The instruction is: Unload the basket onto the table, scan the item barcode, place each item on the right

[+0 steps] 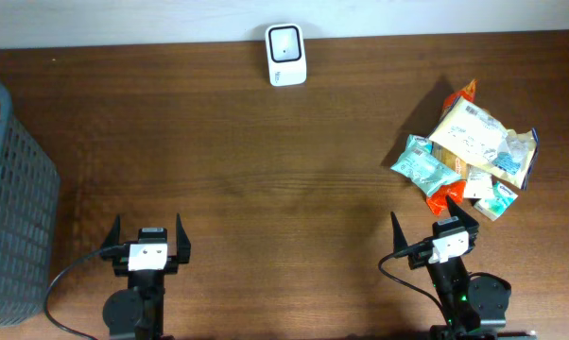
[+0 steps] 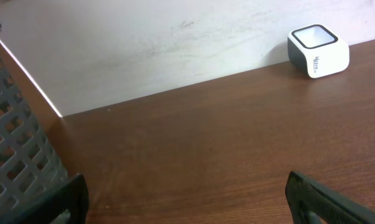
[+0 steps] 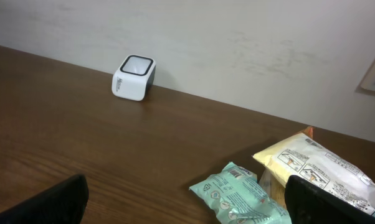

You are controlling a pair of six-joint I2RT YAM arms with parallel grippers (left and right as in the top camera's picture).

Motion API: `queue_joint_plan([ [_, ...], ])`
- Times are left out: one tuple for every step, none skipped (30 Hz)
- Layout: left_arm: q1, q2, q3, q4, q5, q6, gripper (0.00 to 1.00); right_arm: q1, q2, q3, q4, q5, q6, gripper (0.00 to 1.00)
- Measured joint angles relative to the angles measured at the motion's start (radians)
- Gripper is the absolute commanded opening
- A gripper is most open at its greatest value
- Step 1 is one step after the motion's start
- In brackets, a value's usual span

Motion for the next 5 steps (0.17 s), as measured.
queue_joint_plan([
  [0.000,0.000,0.000,0.000,0.000,0.000,0.99,0.000,0.000,0.000,0.000,0.000,-0.001,0.99],
  [0.000,0.000,0.000,0.000,0.000,0.000,0.99,0.000,0.000,0.000,0.000,0.000,0.000,0.99],
  [0.000,0.000,0.000,0.000,0.000,0.000,0.99,0.000,0.000,0.000,0.000,0.000,0.000,0.99],
  [0.000,0.000,0.000,0.000,0.000,0.000,0.99,0.000,0.000,0.000,0.000,0.000,-0.001,0.99],
  [0.000,0.000,0.000,0.000,0.000,0.000,0.99,0.000,0.000,0.000,0.000,0.000,-0.001,0.99],
])
